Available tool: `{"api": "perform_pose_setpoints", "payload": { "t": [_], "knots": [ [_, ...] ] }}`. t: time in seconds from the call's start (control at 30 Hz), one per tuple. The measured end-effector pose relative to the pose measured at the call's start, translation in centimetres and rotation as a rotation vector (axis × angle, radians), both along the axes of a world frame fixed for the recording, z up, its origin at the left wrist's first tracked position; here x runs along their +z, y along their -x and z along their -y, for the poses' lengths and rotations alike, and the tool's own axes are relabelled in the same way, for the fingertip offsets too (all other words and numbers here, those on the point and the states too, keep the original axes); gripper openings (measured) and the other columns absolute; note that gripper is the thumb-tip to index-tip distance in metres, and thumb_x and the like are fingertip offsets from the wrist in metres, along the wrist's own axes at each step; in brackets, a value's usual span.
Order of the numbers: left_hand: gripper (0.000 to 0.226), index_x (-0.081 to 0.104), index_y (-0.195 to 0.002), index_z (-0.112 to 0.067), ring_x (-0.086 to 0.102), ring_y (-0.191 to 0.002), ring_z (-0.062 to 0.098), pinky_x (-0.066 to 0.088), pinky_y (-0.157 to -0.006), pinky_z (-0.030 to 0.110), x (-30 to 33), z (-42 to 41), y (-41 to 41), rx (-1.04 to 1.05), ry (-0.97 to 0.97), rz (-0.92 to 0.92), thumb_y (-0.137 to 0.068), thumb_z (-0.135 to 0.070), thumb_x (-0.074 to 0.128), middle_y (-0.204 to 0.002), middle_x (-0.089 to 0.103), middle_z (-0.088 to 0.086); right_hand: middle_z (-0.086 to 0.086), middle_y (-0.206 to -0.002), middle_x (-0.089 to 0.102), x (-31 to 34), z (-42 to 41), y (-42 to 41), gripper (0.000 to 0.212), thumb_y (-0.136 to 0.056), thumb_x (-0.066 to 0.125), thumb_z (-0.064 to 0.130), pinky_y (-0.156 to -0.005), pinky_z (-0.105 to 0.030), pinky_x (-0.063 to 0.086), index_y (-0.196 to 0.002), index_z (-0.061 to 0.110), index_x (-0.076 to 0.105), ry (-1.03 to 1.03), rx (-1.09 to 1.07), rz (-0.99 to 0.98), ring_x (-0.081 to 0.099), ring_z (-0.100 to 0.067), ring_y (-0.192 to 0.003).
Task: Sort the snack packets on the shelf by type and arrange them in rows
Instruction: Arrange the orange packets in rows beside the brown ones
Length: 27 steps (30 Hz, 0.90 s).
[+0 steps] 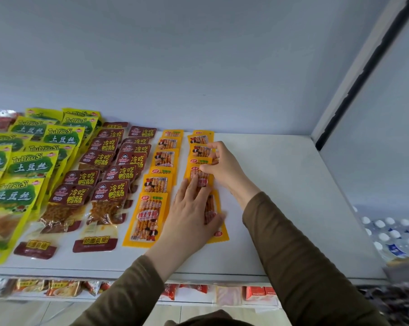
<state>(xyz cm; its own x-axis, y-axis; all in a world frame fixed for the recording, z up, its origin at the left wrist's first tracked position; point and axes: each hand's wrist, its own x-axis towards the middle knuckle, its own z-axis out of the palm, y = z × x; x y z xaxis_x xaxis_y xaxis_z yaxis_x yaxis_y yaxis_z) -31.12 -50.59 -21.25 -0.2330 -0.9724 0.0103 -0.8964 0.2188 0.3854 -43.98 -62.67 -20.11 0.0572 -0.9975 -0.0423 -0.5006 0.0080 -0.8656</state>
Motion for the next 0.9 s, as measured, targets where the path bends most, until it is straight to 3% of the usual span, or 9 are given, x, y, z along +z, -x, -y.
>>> {"api": "perform_pose_setpoints", "payload": {
  "t": [0.23, 0.4, 0.53, 0.63, 0.73, 0.9],
  "knots": [
    [0.065, 0.011, -0.161, -0.048, -0.014, -0.158, 0.026, -0.007, -0.124, 0.04, 0.9, 0.0, -1.0, -0.043, 0.009, 0.13, -0.1, -0.067, 0.026, -0.172, -0.011, -0.003, 0.002, -0.112, 0.059, -0.2, -0.1, 0.0, 0.061, -0.085, 0.079, 0.02, -0.092, -0.048, 0.056, -0.137, 0.026, 0.049, 0.024, -0.037, 0.016, 0.066, -0.021, -0.098],
    [0.08, 0.02, -0.161, -0.031, 0.022, -0.155, 0.027, 0.025, -0.124, 0.042, 2.0, 1.0, -1.0, 0.099, 0.056, 0.135, -0.095, -0.068, 0.048, -0.169, 0.025, 0.001, -0.001, -0.114, 0.061, -0.2, -0.1, -0.2, 0.06, -0.085, 0.078, 0.021, -0.095, -0.045, 0.054, -0.137, 0.026, 0.049, 0.037, -0.03, -0.008, 0.064, -0.02, -0.1],
    [0.069, 0.036, -0.153, -0.026, 0.038, -0.145, 0.026, 0.03, -0.12, 0.04, 2.2, 2.1, -0.6, 0.105, 0.064, 0.175, -0.096, -0.061, 0.054, -0.159, 0.042, -0.002, 0.0, -0.114, 0.06, -0.1, -0.1, -0.1, 0.061, -0.085, 0.079, 0.023, -0.094, -0.043, 0.054, -0.138, 0.025, 0.049, 0.047, -0.019, -0.026, 0.063, -0.019, -0.1],
    [0.069, 0.031, -0.156, -0.029, 0.035, -0.148, 0.029, 0.028, -0.122, 0.042, 2.3, 1.7, -0.6, 0.098, 0.048, 0.154, -0.098, -0.063, 0.047, -0.164, 0.034, 0.002, 0.001, -0.116, 0.057, -0.1, -0.4, 0.0, 0.059, -0.086, 0.078, 0.029, -0.09, -0.037, 0.053, -0.137, 0.024, 0.05, 0.076, -0.066, 0.003, 0.061, -0.016, -0.099],
    [0.07, 0.025, -0.157, -0.028, 0.022, -0.156, 0.03, 0.018, -0.126, 0.045, 3.0, 1.9, -1.7, 0.14, 0.093, 0.132, -0.099, -0.066, 0.032, -0.17, 0.021, 0.007, 0.0, -0.124, 0.057, -0.3, -0.9, 0.9, 0.042, -0.096, 0.067, 0.031, -0.087, -0.029, 0.048, -0.134, 0.021, 0.053, 0.146, -0.196, 0.002, 0.061, -0.011, -0.097],
    [0.073, 0.035, -0.154, -0.017, -0.004, -0.16, 0.026, 0.001, -0.129, 0.047, 3.7, 3.5, -2.9, 0.115, -0.022, 0.336, -0.101, -0.067, 0.03, -0.173, 0.006, 0.009, -0.001, -0.131, 0.062, -0.5, -2.4, 1.2, 0.03, -0.104, 0.049, 0.022, -0.097, -0.039, 0.054, -0.134, 0.02, 0.052, 0.097, -0.167, -0.138, 0.064, -0.019, -0.111]
  ]
}}
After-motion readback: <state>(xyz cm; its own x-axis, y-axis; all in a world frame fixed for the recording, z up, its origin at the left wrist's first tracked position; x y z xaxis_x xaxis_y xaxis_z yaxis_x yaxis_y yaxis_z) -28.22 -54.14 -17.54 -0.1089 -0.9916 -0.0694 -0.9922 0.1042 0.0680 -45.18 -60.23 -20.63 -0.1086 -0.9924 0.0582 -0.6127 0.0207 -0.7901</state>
